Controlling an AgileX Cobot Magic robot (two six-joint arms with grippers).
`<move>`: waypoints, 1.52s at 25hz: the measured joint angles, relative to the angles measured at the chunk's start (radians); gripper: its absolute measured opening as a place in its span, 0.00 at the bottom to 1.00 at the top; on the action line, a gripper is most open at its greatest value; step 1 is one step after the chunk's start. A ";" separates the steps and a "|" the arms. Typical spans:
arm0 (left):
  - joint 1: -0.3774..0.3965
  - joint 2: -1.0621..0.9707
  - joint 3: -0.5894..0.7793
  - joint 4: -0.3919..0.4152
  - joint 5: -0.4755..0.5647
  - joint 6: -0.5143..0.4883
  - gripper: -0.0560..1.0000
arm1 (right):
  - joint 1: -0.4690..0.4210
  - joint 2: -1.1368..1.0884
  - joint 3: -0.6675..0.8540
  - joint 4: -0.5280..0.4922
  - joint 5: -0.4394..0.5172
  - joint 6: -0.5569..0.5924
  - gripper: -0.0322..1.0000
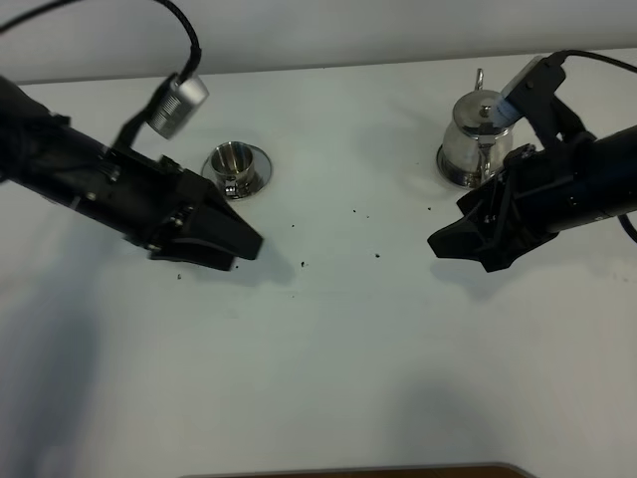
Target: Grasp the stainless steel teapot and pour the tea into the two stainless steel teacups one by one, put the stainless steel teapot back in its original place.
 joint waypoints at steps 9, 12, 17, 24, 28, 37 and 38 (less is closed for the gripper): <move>0.000 -0.330 -0.008 0.642 0.000 -0.564 0.61 | 0.000 -0.032 0.000 -0.014 -0.059 0.059 0.60; 0.000 -0.422 0.000 0.762 0.001 -0.639 0.61 | 0.000 -0.032 0.000 -0.014 -0.068 0.064 0.60; 0.000 -0.599 0.129 0.796 0.001 -0.645 0.61 | 0.000 -0.032 0.000 -0.014 -0.069 0.065 0.60; 0.000 -0.926 0.417 0.876 -0.041 -0.645 0.61 | 0.000 -0.032 0.000 -0.014 -0.072 0.066 0.60; 0.000 -1.122 0.507 0.890 -0.079 -0.645 0.61 | 0.000 -0.032 0.000 -0.014 -0.075 0.066 0.60; 0.000 -1.473 0.667 0.878 -0.137 -0.645 0.61 | 0.000 -0.032 0.000 -0.010 -0.082 0.067 0.60; 0.000 -1.500 0.676 0.876 -0.135 -0.645 0.61 | 0.000 -0.032 0.000 -0.010 -0.082 0.067 0.60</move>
